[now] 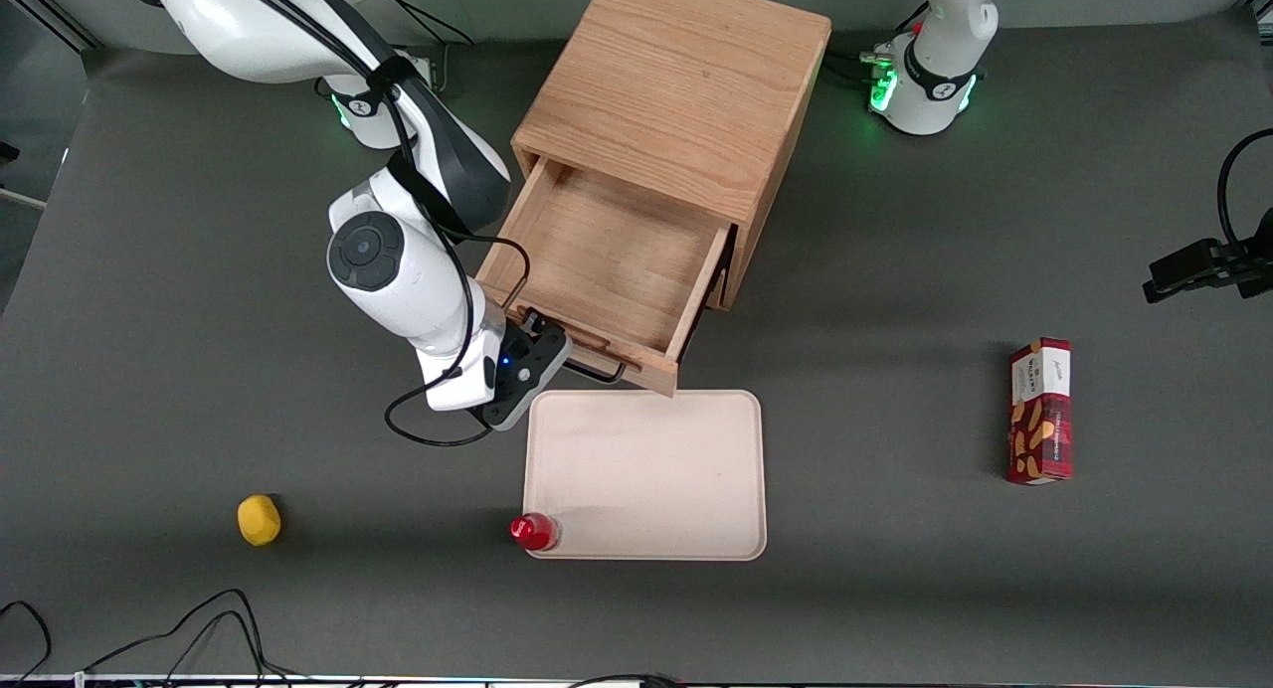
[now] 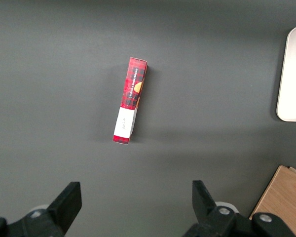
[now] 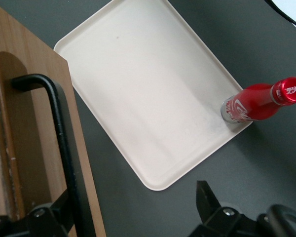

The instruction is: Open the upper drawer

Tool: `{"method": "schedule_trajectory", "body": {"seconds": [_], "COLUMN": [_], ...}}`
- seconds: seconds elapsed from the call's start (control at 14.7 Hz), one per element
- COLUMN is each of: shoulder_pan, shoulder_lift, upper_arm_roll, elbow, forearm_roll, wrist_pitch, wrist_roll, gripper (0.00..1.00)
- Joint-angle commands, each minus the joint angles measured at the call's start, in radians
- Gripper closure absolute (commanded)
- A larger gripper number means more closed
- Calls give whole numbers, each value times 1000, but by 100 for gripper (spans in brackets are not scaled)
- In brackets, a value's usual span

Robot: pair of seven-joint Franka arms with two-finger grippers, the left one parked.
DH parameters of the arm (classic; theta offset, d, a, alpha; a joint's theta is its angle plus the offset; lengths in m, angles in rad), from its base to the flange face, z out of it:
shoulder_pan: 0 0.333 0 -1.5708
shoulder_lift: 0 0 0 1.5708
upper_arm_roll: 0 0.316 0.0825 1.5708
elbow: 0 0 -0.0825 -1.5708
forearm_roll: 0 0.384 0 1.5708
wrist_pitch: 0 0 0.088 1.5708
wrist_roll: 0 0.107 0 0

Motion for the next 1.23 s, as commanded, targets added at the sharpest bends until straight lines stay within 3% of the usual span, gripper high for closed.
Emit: {"method": "schedule_trajectory", "body": {"seconds": [0.0,0.27,0.48,0.95,1.16], "shoulder_pan": [1,1,2,-5,-77], "shoulder_lift": [-10,-7,1,-60,-156], "upper_arm_roll": [-2,-2,-50,-51,-59], "elbow": [33,33,34,74,60], "forearm_roll": [4,80,215,216,214], "wrist_pitch": [15,15,10,-94,-102], "wrist_roll": [14,16,0,-4,-1], "gripper": [0,0,0,0,0]}}
